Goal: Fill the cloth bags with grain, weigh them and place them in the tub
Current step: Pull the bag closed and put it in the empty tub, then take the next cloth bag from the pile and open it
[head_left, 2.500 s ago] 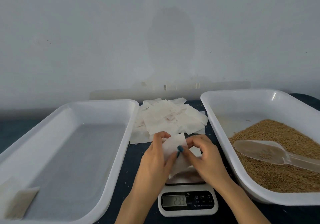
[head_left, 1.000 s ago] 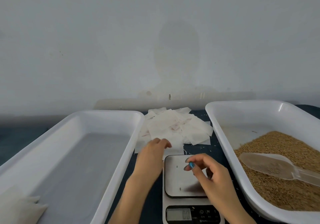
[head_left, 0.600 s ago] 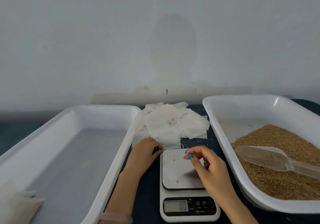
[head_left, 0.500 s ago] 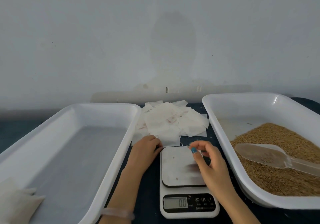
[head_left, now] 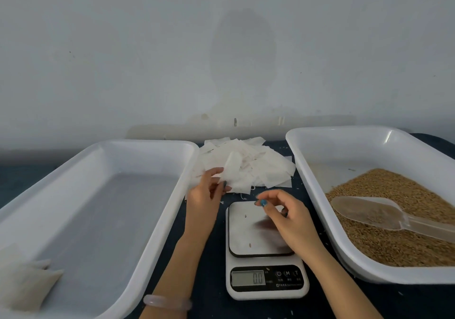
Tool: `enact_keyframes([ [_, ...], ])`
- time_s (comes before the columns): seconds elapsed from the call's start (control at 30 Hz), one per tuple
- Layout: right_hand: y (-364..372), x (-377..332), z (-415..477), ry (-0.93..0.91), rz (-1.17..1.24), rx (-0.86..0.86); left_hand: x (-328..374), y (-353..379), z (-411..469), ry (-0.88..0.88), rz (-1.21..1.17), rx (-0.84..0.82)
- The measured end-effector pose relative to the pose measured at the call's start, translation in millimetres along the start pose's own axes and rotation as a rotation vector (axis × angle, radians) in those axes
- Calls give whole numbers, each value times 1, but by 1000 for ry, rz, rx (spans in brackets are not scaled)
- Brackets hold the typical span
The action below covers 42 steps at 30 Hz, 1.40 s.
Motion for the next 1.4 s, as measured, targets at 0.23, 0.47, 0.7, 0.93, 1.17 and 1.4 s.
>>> enact_keyframes([
  [0.23, -3, 1, 21, 62, 11, 77, 74, 22, -30, 571, 339, -65],
  [0.47, -9, 19, 17, 111, 121, 133, 90, 23, -40, 700, 472, -32],
  [0.7, -6, 11, 17, 68, 109, 78, 76, 16, -28, 428, 226, -99],
  [0.93, -6, 3, 14, 24, 92, 58, 70, 29, -32, 371, 169, -197],
  [1.17, -6, -5, 12, -49, 5, 65, 69, 25, -33, 347, 255, -154],
  [1.4, -6, -9, 10, -128, -162, 57, 72, 18, -31, 359, 346, -103],
])
Point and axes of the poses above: each hand's wrist, its own z-axis towards the middle knuckle, its own y-axis out of the palm, x = y × z, the point moved 10 cm from there along z, towards the middle knuckle
